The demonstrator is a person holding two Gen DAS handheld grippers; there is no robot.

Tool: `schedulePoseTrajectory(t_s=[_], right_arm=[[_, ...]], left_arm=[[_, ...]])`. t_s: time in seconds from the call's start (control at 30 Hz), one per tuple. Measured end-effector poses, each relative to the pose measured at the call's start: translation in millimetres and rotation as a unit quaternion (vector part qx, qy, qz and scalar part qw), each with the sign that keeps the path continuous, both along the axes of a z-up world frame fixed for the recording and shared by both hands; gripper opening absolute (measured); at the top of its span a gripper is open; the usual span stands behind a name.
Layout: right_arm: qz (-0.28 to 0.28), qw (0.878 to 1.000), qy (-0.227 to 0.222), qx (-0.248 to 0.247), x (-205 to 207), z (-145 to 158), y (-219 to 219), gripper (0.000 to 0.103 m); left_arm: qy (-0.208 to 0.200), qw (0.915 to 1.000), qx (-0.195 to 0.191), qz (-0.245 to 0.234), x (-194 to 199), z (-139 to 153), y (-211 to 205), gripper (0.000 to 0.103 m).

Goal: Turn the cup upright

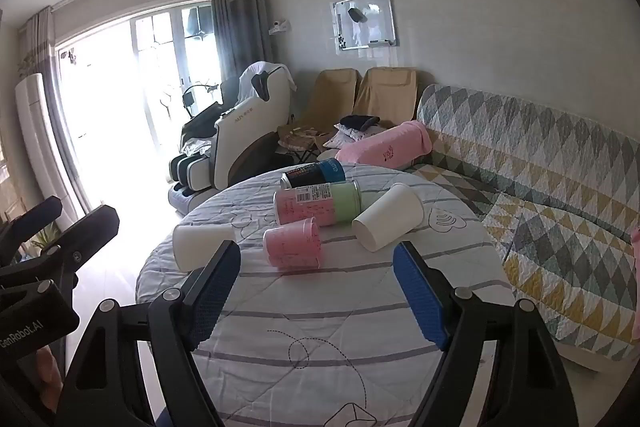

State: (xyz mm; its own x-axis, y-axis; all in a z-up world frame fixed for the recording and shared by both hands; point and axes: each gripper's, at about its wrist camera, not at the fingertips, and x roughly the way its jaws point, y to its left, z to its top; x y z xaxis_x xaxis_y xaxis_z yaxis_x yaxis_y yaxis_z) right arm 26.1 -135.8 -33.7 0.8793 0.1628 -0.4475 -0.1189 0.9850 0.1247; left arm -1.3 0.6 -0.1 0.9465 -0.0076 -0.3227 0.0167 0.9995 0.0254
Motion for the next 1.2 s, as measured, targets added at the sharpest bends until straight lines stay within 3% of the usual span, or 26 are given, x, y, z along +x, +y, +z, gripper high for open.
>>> schedulePoseTrajectory(t_s=[0.3, 1.2], right_arm=[[-0.001, 1.000, 0.004, -0.001, 2.4, -1.2, 0.0, 0.080], [0.001, 1.000, 0.004, -0.005, 6.9, -5.0, 7.2, 0.080]], left_arm=[[0.017, 0.9997, 0.016, 0.002, 2.8, -3.8, -2.8, 0.103], [0.042, 0.9991, 0.001, 0.008, 20.6, -15.9, 10.4, 0.103]])
